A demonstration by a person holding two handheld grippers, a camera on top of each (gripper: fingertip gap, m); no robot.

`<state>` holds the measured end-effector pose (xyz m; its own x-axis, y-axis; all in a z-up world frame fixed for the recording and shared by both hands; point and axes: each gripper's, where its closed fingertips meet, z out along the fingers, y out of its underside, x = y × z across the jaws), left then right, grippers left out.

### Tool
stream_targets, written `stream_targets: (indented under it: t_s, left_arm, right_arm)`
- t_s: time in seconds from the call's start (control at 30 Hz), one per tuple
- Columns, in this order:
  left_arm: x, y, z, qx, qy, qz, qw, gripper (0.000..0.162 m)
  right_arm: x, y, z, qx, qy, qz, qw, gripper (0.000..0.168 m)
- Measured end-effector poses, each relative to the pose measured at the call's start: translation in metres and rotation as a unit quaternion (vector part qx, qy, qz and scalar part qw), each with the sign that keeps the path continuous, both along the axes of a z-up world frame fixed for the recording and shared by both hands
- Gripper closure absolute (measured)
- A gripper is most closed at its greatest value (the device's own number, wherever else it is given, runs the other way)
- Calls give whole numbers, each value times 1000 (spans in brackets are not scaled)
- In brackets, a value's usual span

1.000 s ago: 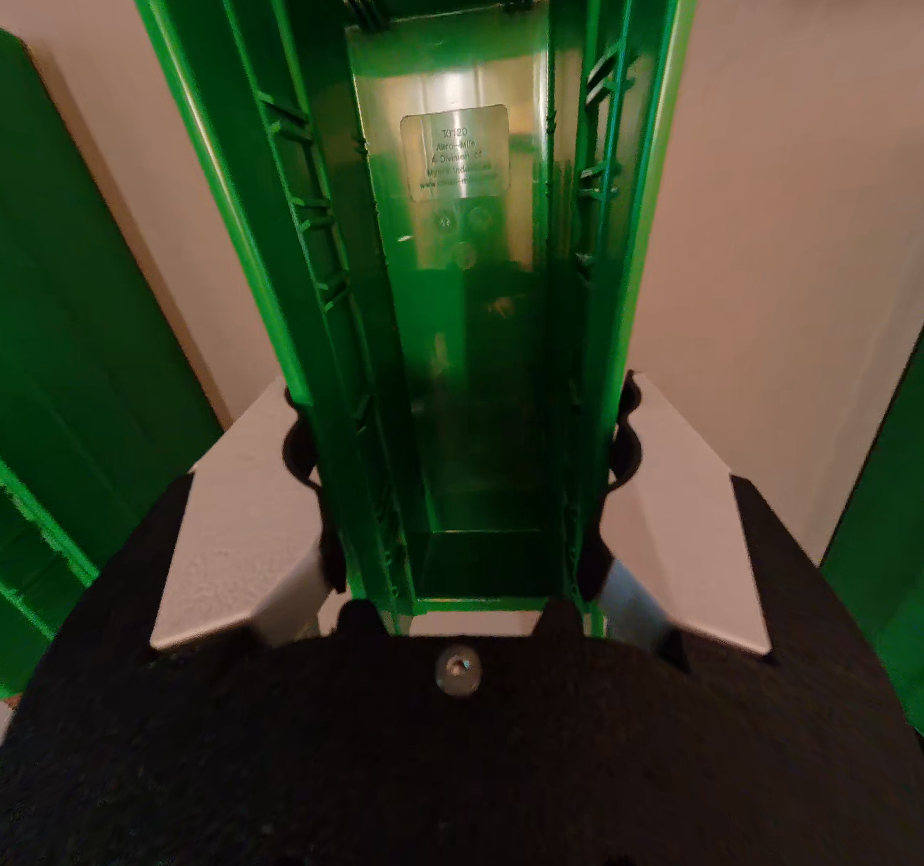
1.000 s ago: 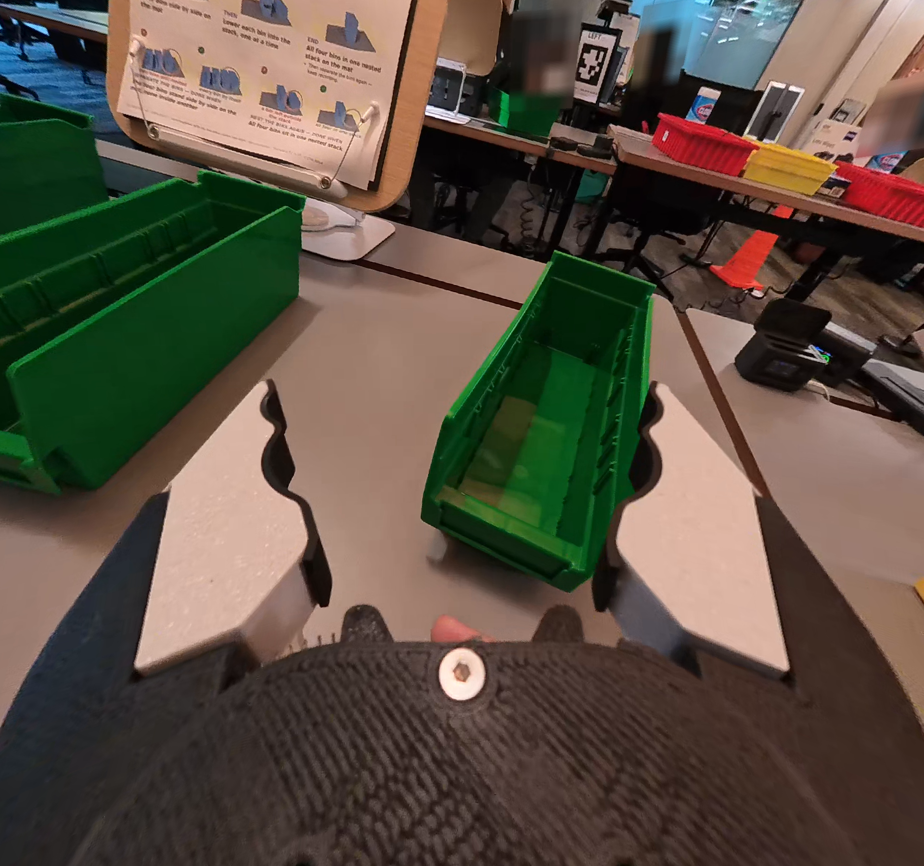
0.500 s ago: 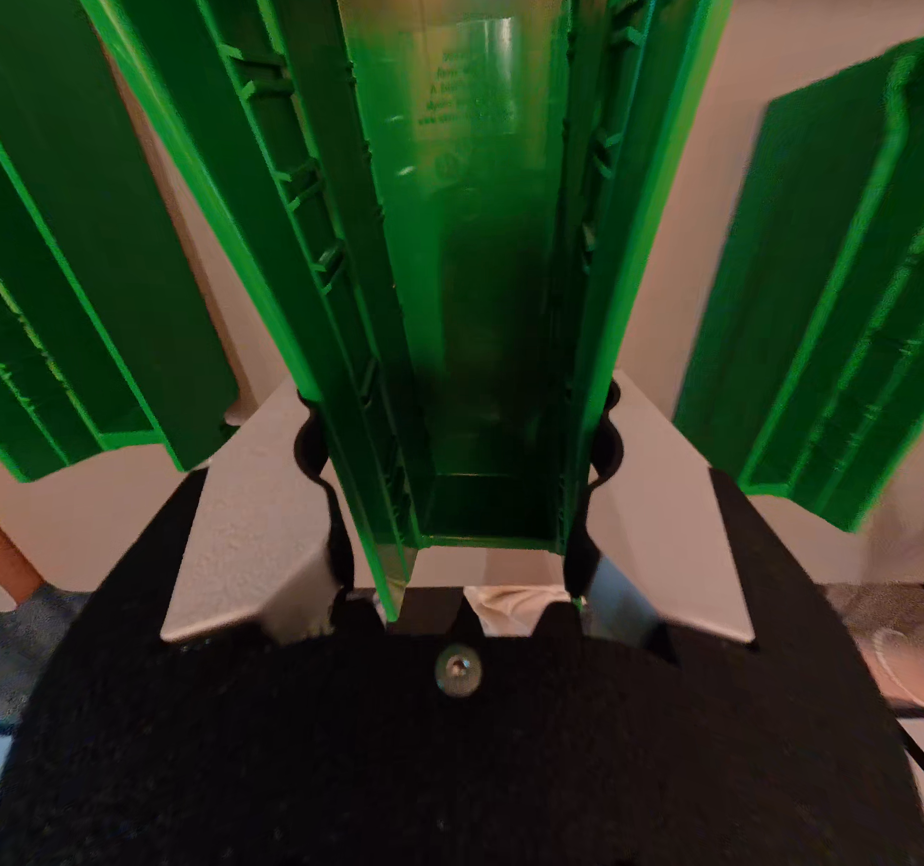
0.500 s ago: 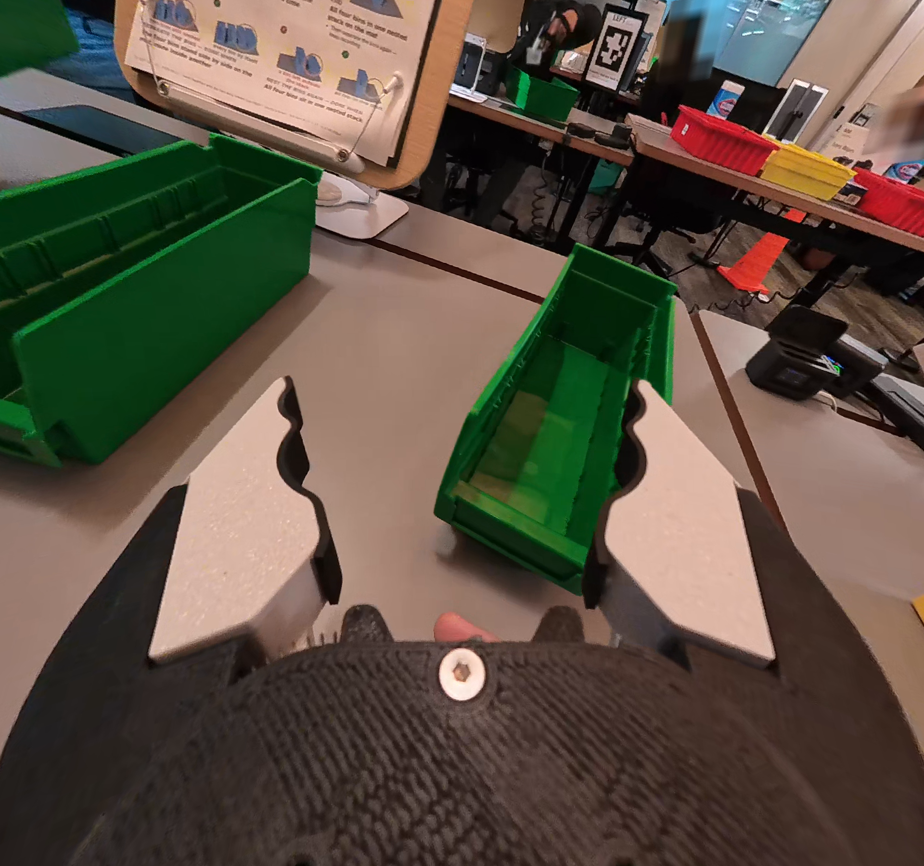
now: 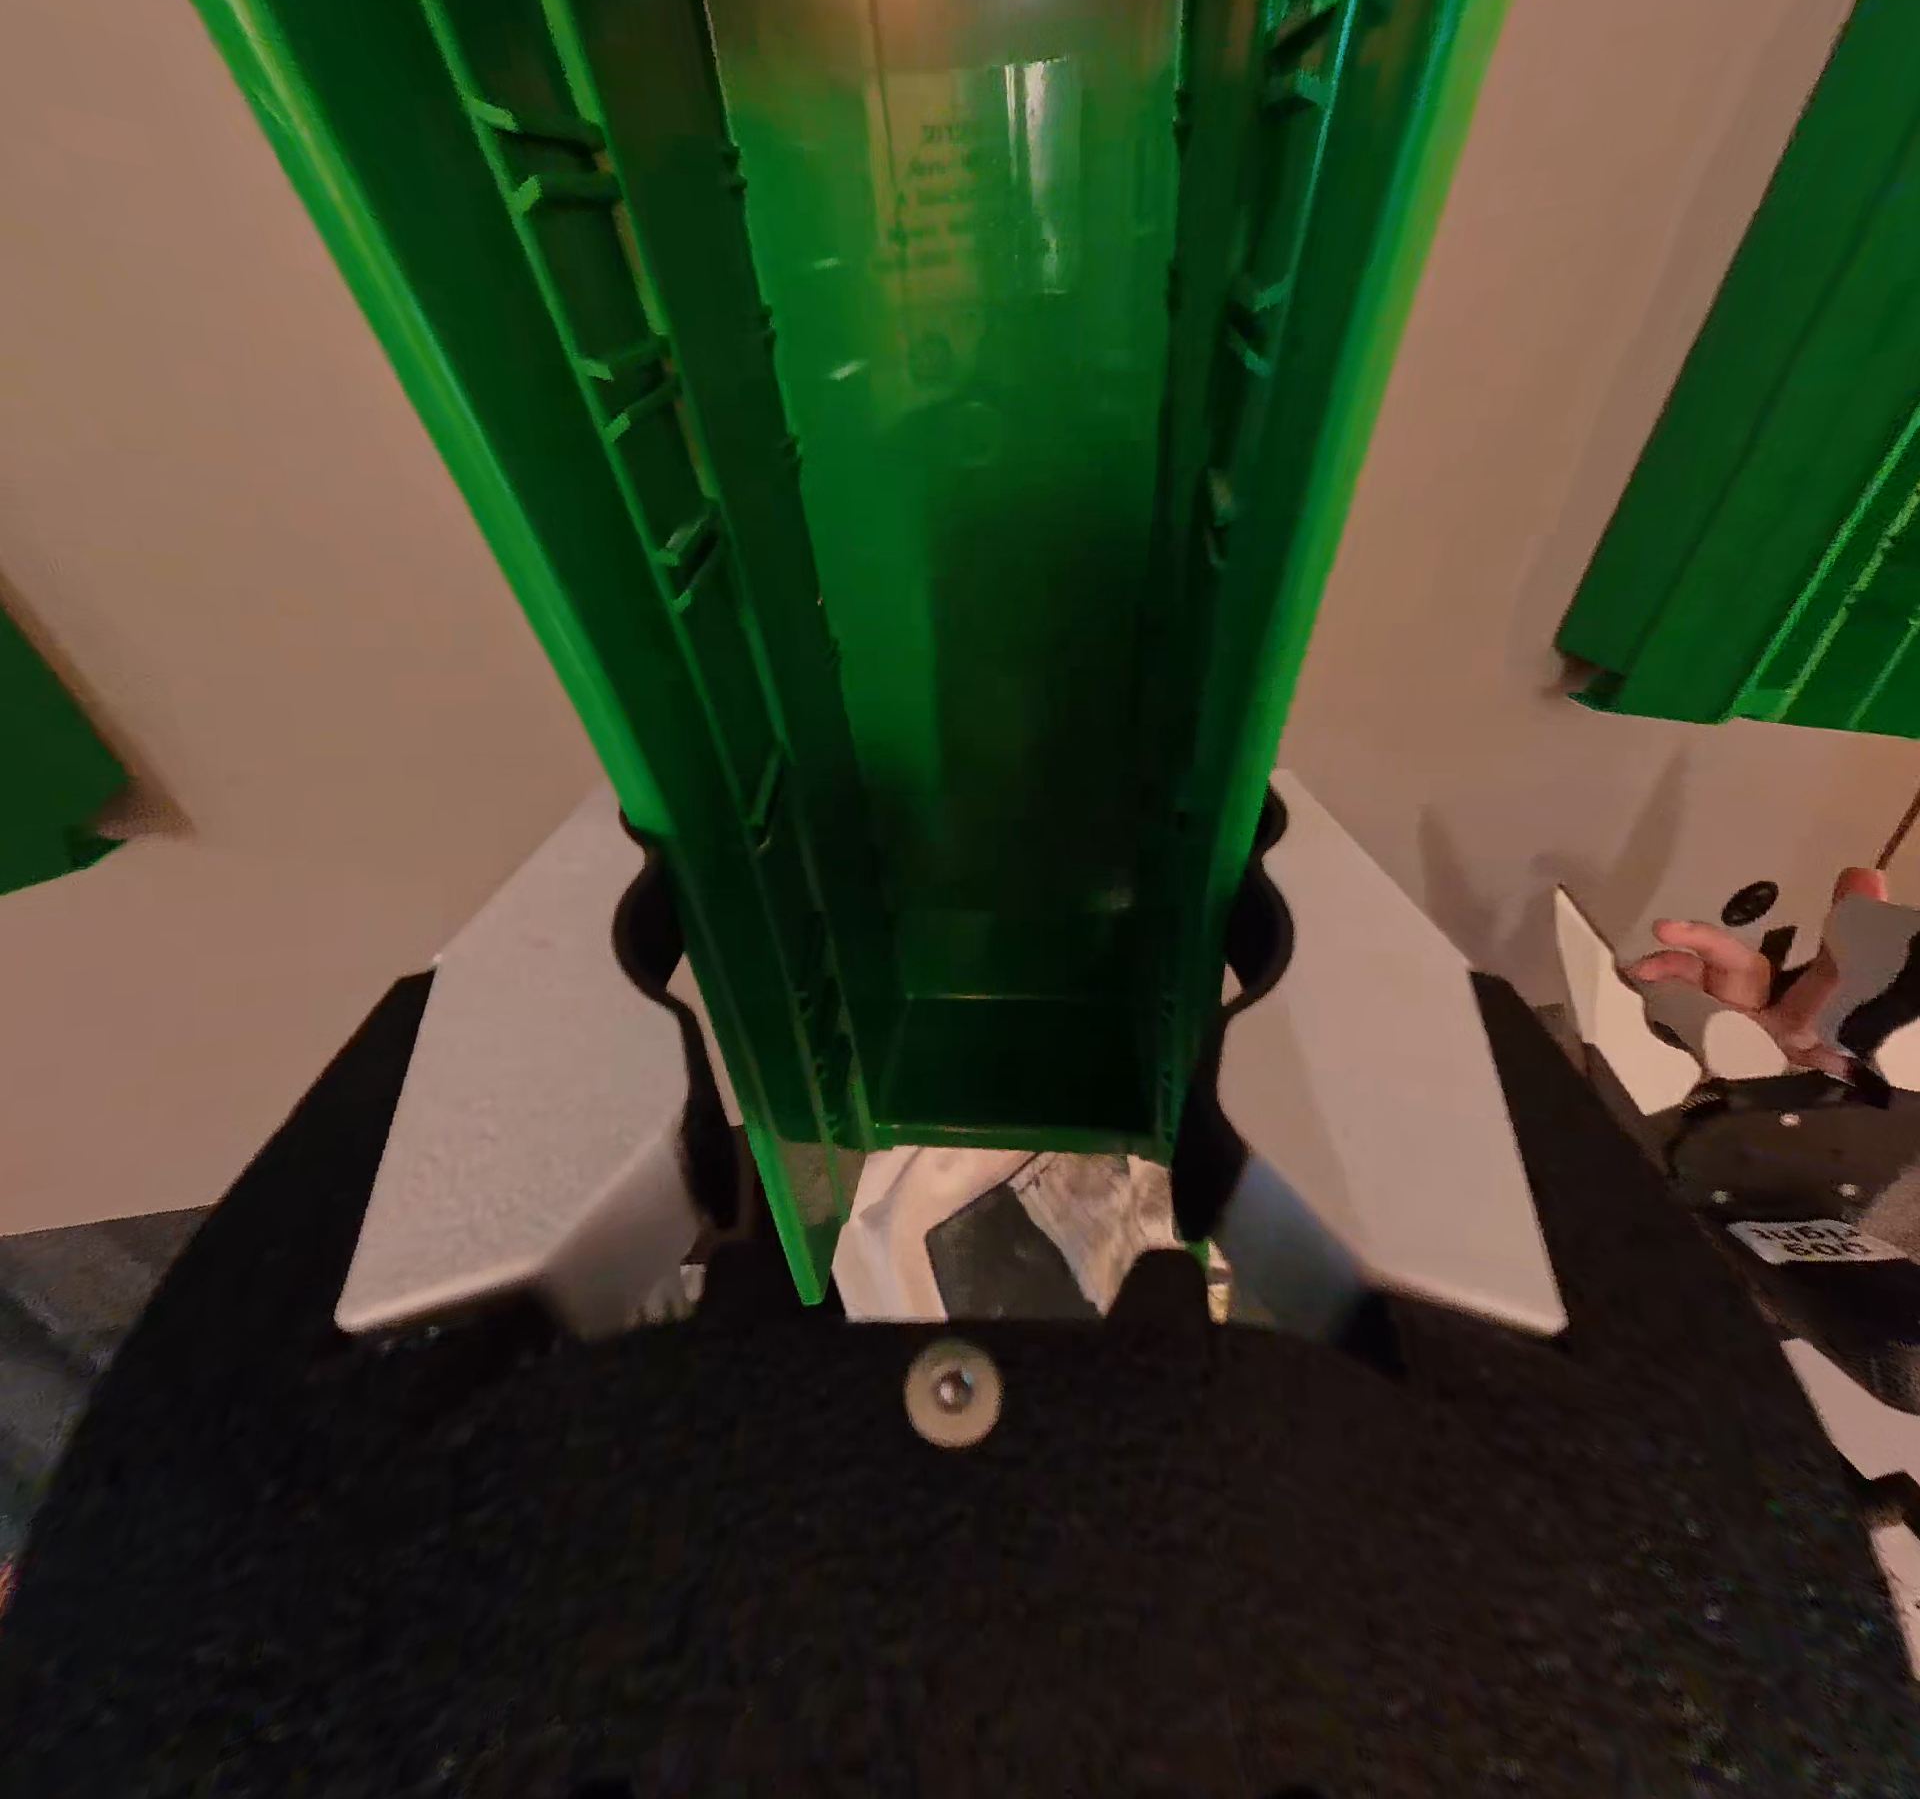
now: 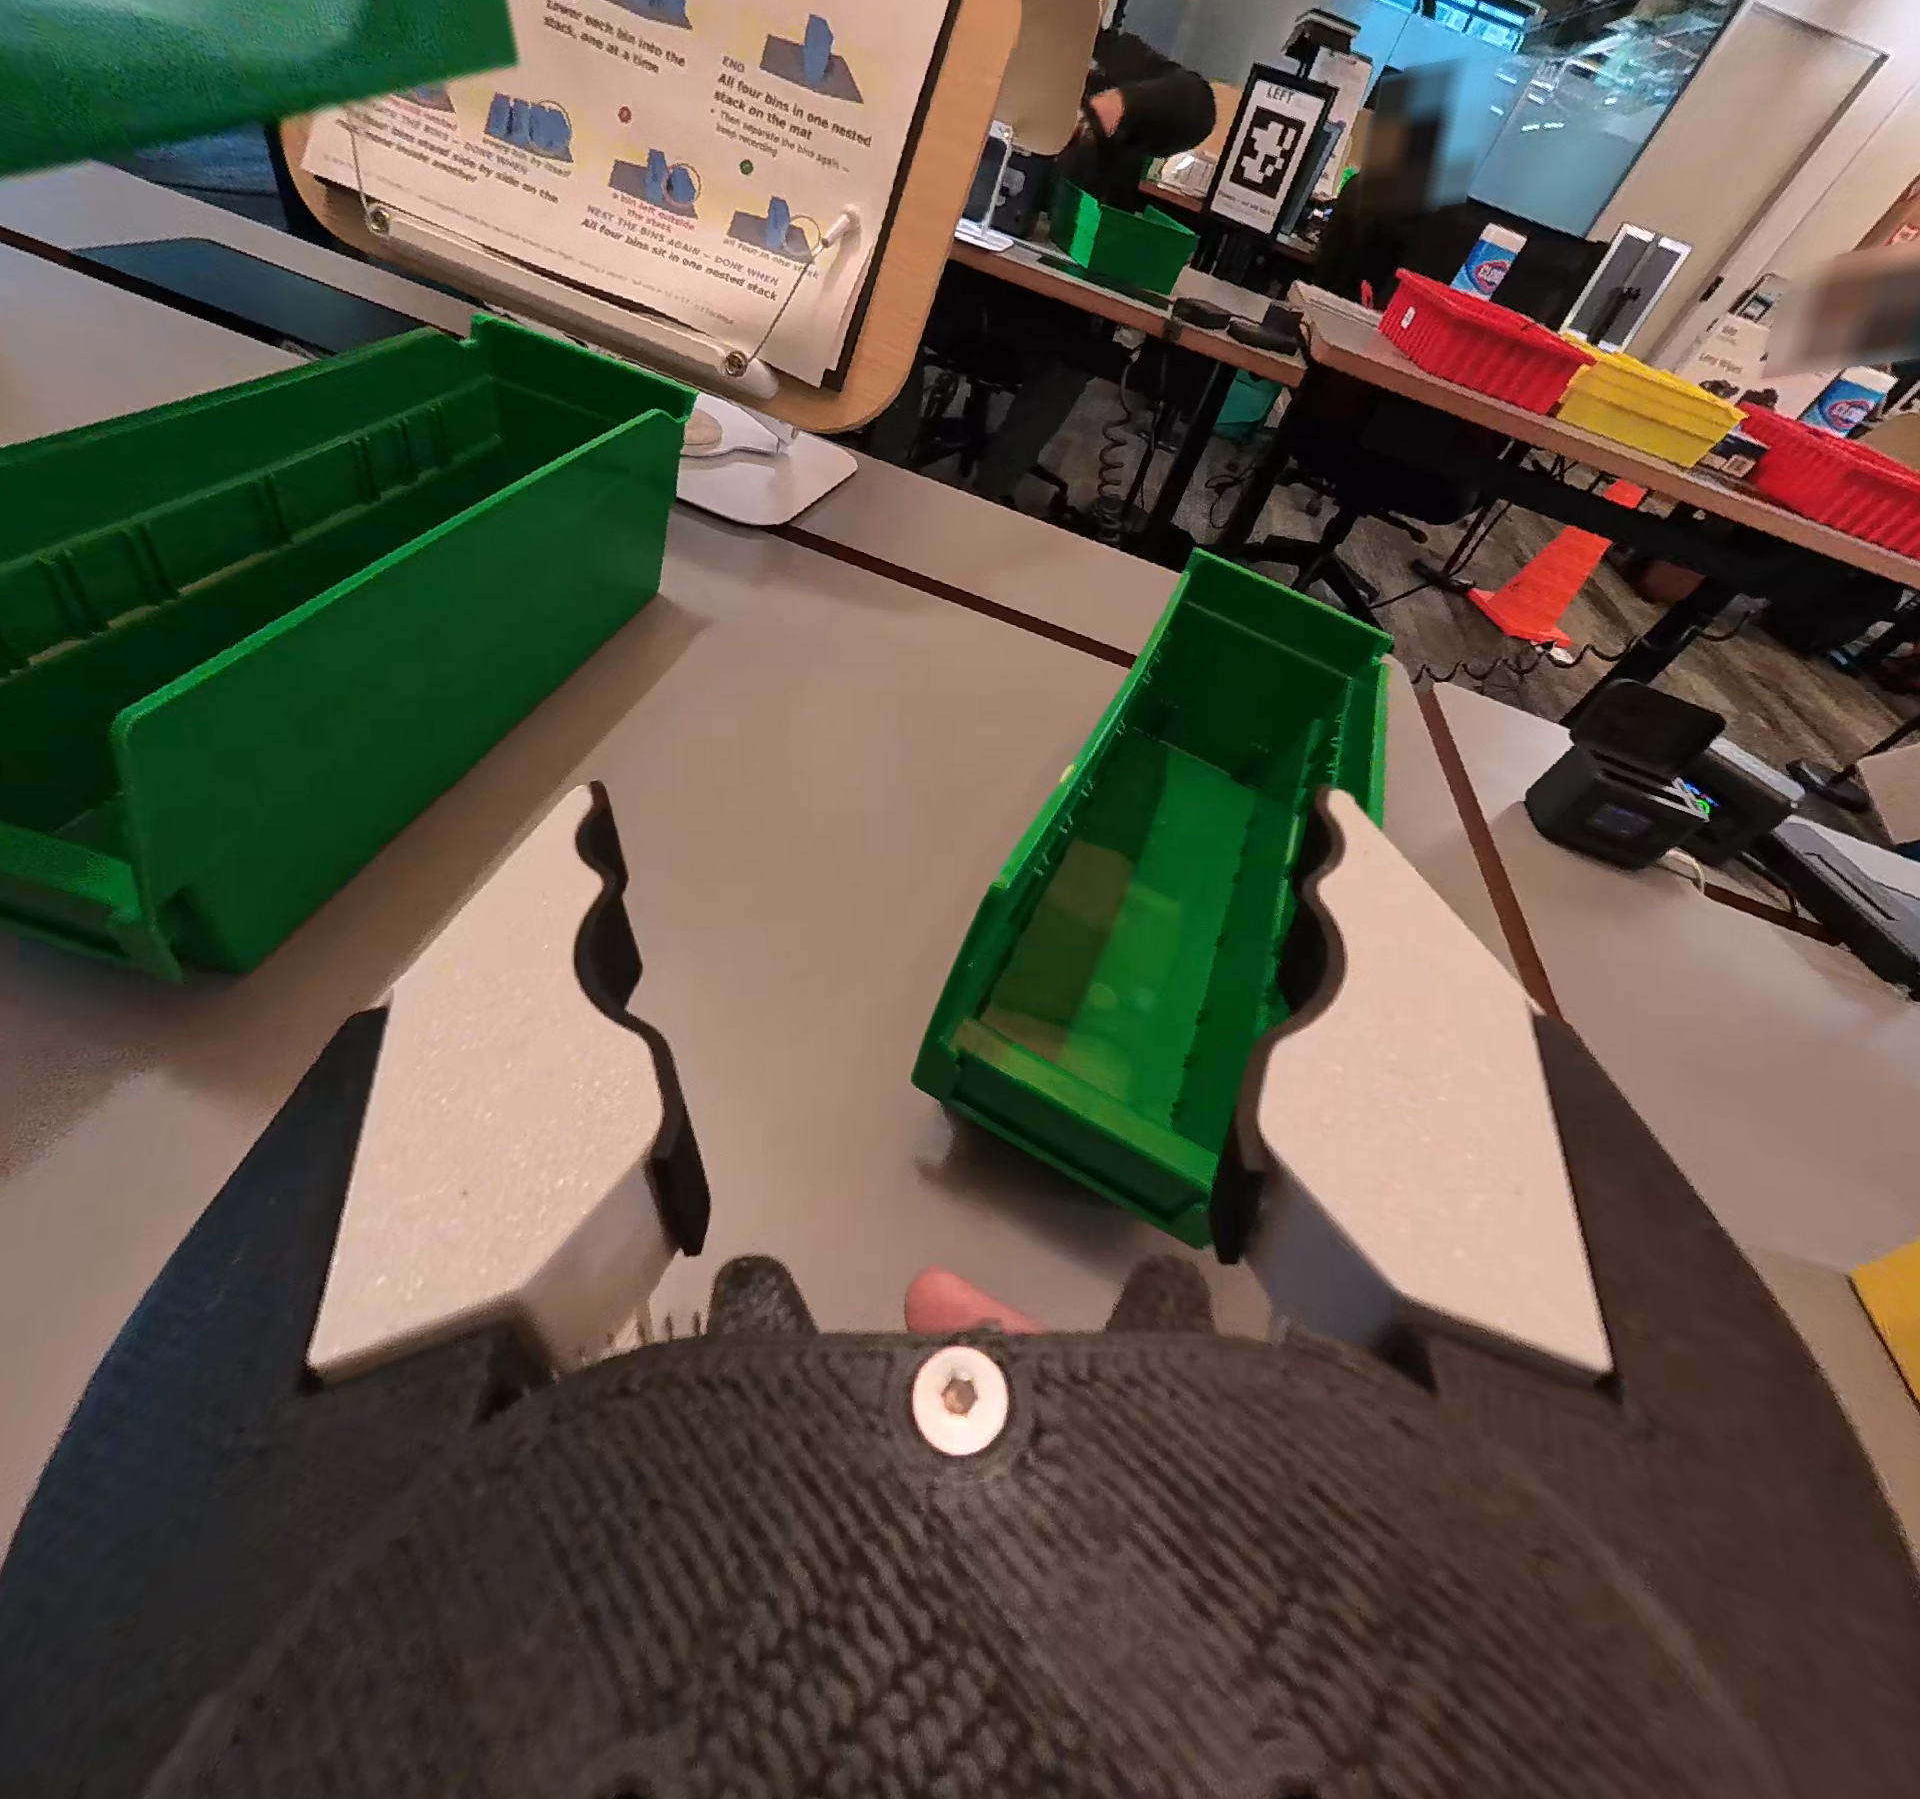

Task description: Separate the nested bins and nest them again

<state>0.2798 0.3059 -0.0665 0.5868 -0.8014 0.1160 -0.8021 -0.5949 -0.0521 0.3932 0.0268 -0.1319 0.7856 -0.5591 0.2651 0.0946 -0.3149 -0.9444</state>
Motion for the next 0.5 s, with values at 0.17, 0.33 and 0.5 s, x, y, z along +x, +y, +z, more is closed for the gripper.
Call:
stream_targets:
  t_s: [0.17,0.33,0.5]
  left_arm:
    - [25,-37,-26,-12,20,-11,1000,55]
    - [39,-50,-46,7,45,-20,999,54]
    - [37,-48,-60,24,73,-2,997,55]
  right_arm:
    - [8,-8,-3,1,9,-11,1000,42]
    - [13,-14,-2,6,12,-18,1000,42]
    - [17,-16,-8,4,21,-23,1000,42]
